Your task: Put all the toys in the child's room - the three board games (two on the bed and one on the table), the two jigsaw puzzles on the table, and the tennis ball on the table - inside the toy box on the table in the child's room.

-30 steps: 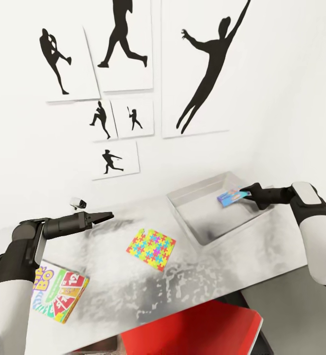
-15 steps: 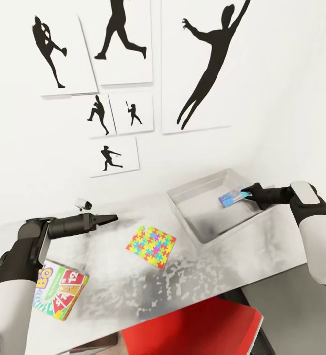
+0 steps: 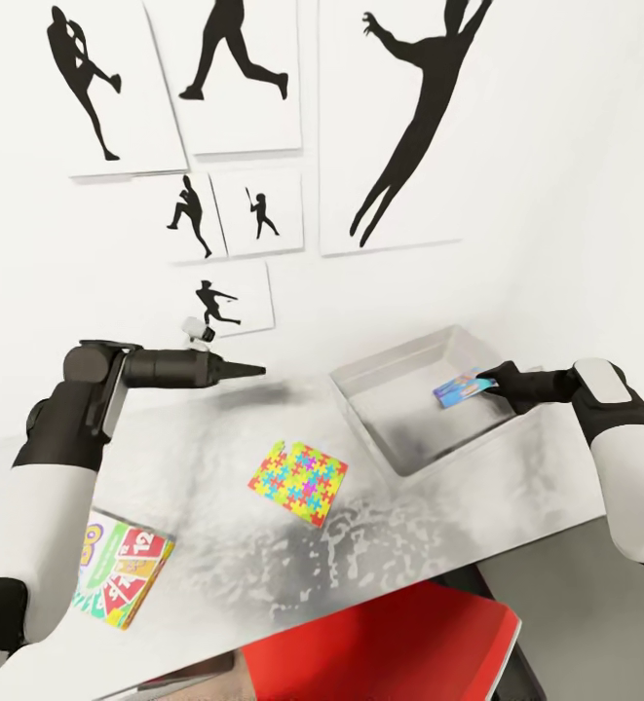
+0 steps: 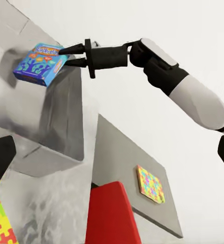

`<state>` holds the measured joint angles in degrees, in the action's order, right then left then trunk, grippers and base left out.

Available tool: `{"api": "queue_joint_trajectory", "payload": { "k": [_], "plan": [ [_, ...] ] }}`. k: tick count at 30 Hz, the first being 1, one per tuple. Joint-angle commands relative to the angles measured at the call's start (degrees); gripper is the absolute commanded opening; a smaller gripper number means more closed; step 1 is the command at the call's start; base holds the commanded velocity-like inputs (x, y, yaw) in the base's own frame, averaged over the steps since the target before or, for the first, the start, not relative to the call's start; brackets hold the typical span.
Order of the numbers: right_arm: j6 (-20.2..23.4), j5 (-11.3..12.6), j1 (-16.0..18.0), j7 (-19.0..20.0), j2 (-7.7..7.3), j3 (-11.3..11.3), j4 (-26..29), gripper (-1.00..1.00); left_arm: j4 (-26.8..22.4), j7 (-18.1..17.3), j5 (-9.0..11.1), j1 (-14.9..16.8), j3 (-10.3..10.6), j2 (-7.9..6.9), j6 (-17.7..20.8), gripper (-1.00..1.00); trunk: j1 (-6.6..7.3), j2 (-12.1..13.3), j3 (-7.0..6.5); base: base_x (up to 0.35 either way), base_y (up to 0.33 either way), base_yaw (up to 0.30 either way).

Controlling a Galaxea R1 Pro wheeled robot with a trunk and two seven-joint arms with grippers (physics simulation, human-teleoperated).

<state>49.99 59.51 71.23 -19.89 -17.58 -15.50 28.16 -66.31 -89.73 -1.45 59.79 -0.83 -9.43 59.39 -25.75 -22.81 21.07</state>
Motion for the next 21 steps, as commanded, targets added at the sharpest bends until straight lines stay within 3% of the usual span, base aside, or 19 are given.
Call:
{"api": "queue_joint_trajectory", "payload": {
  "k": [1,9,21],
  "plan": [
    [0.1,0.6,0.1,-0.6,0.01,-0.2,0.1,-1.0,0.0,-0.3,-0.2,1.4,0.3,0.03,0.6,1.0,-0.03,-0.1,0.2,0.0,0.0,0.0],
    [0.2,0.6,0.1,-0.7,-0.13,-0.3,0.2,-1.0,0.0,-0.3,0.1,5.6,0.7,0.34,0.6,1.0,-0.03,-0.1,0.96,0.0,0.0,0.0],
    [0.1,0.8,0.3,-0.3,-0.16,-0.3,0.7,-1.0,-0.1,-0.3,0.2,6.3,0.6,0.46,0.6,1.0,-0.03,-0.1,2.09,0.0,0.0,0.0]
  ]
}}
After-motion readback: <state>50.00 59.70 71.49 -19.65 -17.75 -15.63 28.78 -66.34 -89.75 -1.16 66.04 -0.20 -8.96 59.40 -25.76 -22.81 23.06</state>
